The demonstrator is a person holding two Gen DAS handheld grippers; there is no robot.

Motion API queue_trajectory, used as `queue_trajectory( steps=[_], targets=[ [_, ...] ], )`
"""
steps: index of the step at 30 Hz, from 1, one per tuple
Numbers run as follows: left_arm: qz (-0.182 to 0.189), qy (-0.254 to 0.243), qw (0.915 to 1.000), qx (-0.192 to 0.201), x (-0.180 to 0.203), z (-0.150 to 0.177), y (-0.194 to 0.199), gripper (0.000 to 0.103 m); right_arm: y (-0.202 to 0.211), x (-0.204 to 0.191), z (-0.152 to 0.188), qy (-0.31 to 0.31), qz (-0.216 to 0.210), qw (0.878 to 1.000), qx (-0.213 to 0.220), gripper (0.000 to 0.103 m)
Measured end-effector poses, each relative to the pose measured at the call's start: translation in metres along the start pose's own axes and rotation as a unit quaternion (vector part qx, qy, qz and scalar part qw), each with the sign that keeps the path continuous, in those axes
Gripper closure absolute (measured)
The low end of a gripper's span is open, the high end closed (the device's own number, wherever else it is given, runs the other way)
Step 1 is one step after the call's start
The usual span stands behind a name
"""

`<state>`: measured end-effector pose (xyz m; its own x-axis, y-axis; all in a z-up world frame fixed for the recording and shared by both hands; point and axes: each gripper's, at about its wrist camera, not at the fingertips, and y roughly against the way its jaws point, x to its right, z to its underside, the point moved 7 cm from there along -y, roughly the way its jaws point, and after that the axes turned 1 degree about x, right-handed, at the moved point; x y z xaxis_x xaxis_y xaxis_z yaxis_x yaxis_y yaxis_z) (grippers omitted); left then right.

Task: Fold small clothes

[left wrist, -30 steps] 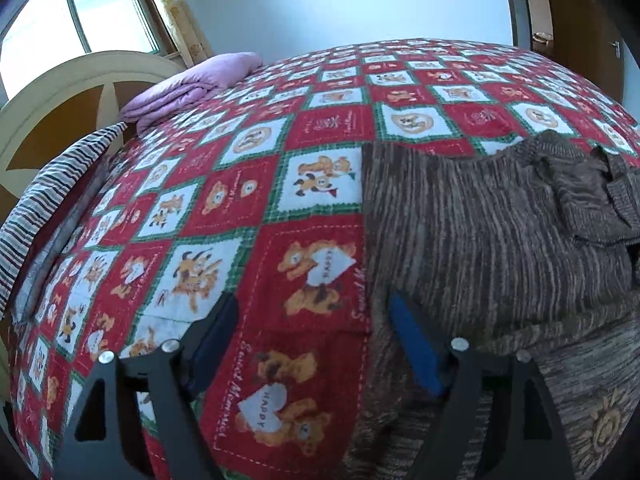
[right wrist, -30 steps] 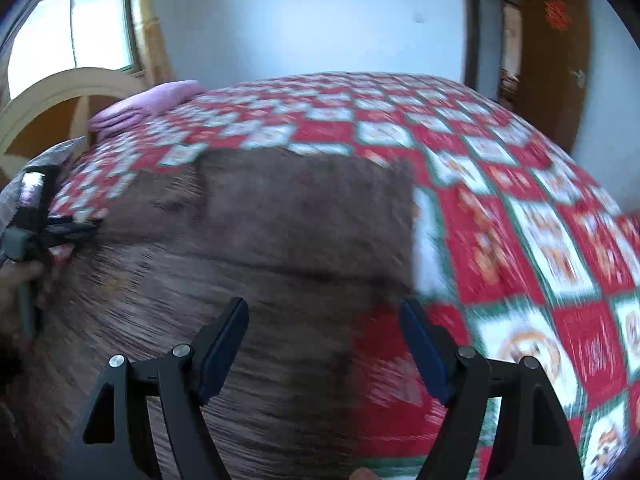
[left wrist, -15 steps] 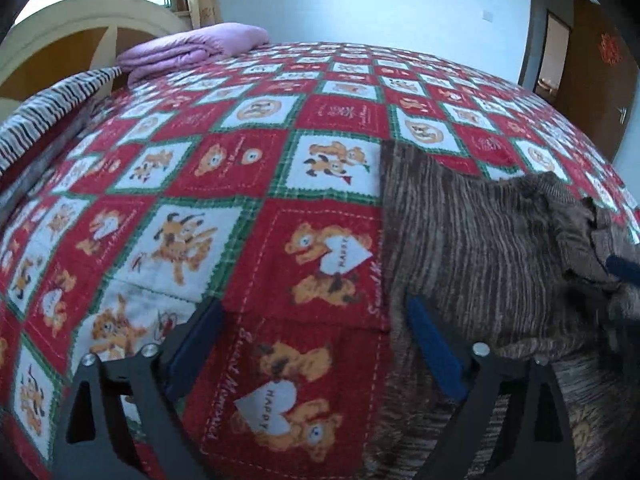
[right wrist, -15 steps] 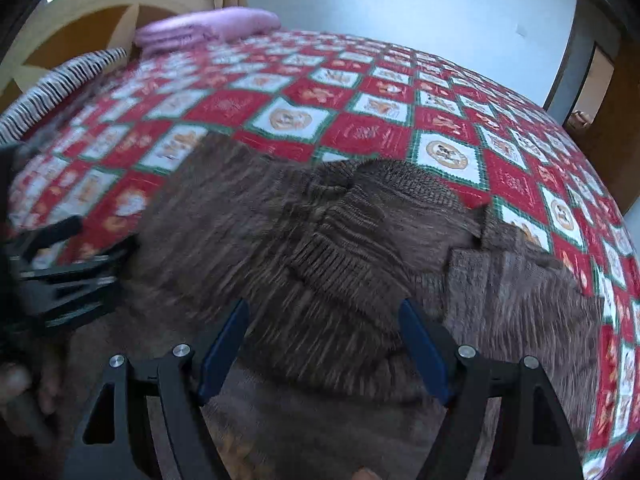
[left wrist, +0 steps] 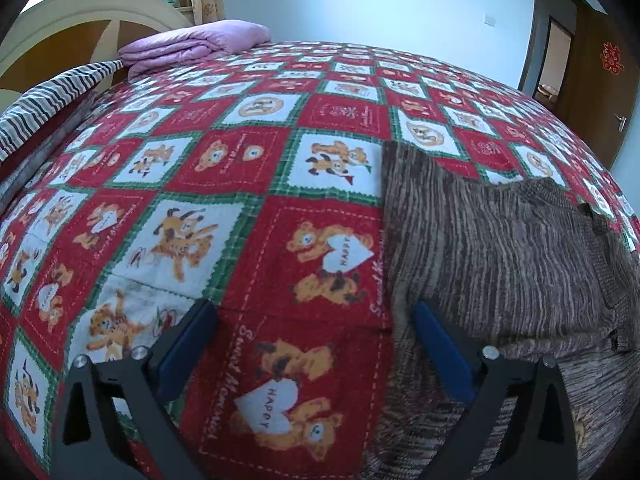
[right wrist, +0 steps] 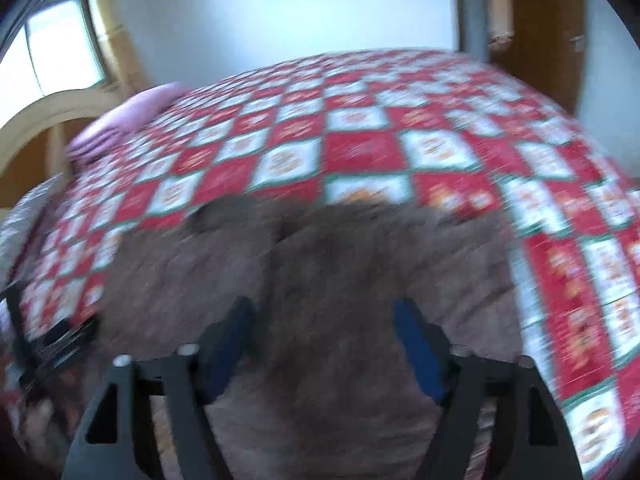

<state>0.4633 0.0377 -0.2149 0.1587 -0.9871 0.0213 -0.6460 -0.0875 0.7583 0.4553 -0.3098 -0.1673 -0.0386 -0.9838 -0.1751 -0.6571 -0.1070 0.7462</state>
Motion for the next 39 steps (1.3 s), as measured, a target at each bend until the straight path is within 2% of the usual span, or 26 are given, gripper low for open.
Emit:
queue_trajectory(
  steps=[3, 5, 7, 8, 9, 10, 14, 18, 22, 27, 29, 30, 31, 32, 33, 35, 39],
  targets=[
    [0.002, 0.002, 1.0, 0.0, -0.001, 0.0, 0.0, 0.001, -0.015, -0.027, 0.013, 0.023, -0.028, 0.999, -0.02, 0.049],
    [0.005, 0.004, 1.0, 0.0, -0.002, 0.0, 0.0, 0.0, -0.026, -0.041, 0.023, 0.03, -0.04, 0.998, -0.035, 0.062],
    [0.007, 0.005, 1.0, -0.002, -0.002, 0.001, 0.0, 0.0, -0.035, -0.045, 0.029, 0.05, -0.018, 0.998, -0.043, 0.081],
    [0.008, 0.004, 1.0, -0.004, -0.002, 0.001, 0.0, 0.0, -0.035, -0.046, 0.029, 0.058, -0.012, 0.998, -0.037, 0.086],
    [0.009, 0.001, 0.9999, -0.006, -0.001, 0.003, 0.001, 0.0, -0.031, -0.048, 0.029, 0.062, -0.015, 0.998, -0.03, 0.097],
    [0.012, -0.002, 0.9999, -0.007, 0.0, 0.005, 0.003, 0.0, -0.027, -0.048, 0.03, 0.061, -0.014, 0.998, -0.026, 0.1],
    [0.021, -0.001, 0.9997, -0.01, 0.0, 0.006, 0.004, 0.0, -0.006, -0.049, 0.032, 0.073, -0.02, 0.997, -0.007, 0.1],
    [0.021, -0.002, 0.9997, -0.01, 0.0, 0.006, 0.003, 0.0, -0.012, -0.039, 0.049, 0.07, -0.019, 0.997, -0.023, 0.1],
    [0.022, -0.002, 0.9997, -0.01, 0.0, 0.006, 0.004, 0.0, -0.008, -0.035, 0.053, 0.057, -0.024, 0.998, -0.013, 0.1],
    [0.02, -0.003, 0.9997, -0.01, 0.001, 0.007, 0.004, 0.0, -0.005, -0.043, 0.06, 0.095, -0.01, 0.995, -0.017, 0.1],
    [0.02, -0.003, 0.9998, -0.01, 0.001, 0.007, 0.003, 0.0, -0.004, -0.04, 0.056, 0.084, -0.018, 0.996, -0.019, 0.099],
    [0.019, -0.003, 0.9998, -0.01, 0.001, 0.007, 0.003, 0.0, -0.002, -0.037, 0.051, 0.079, -0.007, 0.997, -0.013, 0.098],
    [0.019, -0.004, 0.9998, -0.01, 0.001, 0.006, 0.003, 0.0, 0.0, -0.035, 0.047, 0.078, 0.012, 0.997, -0.004, 0.086],
    [0.019, -0.004, 0.9998, -0.01, 0.001, 0.006, 0.003, 0.0, 0.002, -0.034, 0.042, 0.08, 0.025, 0.996, 0.004, 0.074],
    [0.018, -0.004, 0.9998, -0.01, 0.001, 0.006, 0.003, 0.0, 0.005, -0.035, 0.037, 0.079, 0.021, 0.997, 0.011, 0.051],
    [0.017, -0.005, 0.9998, -0.01, 0.001, 0.007, 0.003, 0.0, 0.007, -0.043, 0.026, 0.066, -0.01, 0.998, 0.024, 0.049],
    [0.016, -0.005, 0.9998, -0.01, 0.001, 0.007, 0.003, 0.0, -0.003, -0.068, 0.017, 0.089, -0.027, 0.995, 0.021, 0.05]
  ],
)
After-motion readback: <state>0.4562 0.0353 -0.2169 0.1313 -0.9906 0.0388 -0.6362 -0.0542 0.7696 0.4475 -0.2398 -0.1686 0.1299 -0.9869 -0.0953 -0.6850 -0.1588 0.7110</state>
